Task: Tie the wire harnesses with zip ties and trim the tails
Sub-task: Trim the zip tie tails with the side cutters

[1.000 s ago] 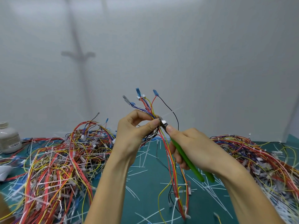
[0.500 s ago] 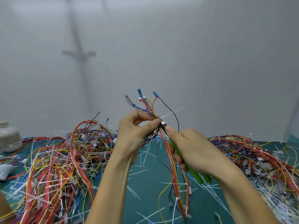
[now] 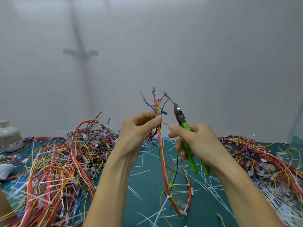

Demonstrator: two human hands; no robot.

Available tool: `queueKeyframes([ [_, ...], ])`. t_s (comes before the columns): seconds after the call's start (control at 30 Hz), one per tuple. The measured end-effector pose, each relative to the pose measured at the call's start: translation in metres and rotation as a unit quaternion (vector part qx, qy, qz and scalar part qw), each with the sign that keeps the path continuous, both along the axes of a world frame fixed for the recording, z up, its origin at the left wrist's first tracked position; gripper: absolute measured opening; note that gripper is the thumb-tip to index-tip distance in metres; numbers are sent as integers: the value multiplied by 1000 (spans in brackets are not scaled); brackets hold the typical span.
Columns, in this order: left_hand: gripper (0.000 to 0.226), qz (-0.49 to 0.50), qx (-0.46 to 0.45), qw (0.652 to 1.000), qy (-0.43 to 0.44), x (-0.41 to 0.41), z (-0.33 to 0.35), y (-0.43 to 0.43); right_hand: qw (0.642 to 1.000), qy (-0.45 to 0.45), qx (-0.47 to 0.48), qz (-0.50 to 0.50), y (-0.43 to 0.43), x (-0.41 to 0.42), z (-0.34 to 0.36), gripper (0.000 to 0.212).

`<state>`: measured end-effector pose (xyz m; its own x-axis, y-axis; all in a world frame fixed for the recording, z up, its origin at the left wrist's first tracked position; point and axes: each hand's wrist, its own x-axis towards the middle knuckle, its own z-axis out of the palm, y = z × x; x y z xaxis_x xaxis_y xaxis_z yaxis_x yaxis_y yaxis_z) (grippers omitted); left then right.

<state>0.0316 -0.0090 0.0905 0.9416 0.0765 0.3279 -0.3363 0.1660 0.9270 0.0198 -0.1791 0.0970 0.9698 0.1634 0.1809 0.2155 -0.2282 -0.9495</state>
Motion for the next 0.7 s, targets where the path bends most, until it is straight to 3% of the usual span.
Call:
queueKeyframes([
  [0.1, 6, 24, 43, 999, -2, 1, 0, 0, 1000, -28, 4, -7, 1, 1, -2, 37],
  [0.27, 17, -9, 75, 997, 14, -1, 0, 5, 997, -57, 51, 7, 4, 0, -1, 40],
  [0.47, 55, -68, 199, 977, -15, -5, -3, 1, 993, -108, 29, -43, 5, 0, -2, 21],
  [0.57, 50, -72, 279, 956, -45, -8, -2, -1, 989, -100, 92, -58, 3, 3, -2, 25],
  [0.7, 31, -56, 281, 957, -45, -12, 1, 0, 986, -58, 152, -42, -3, 2, 4, 27],
])
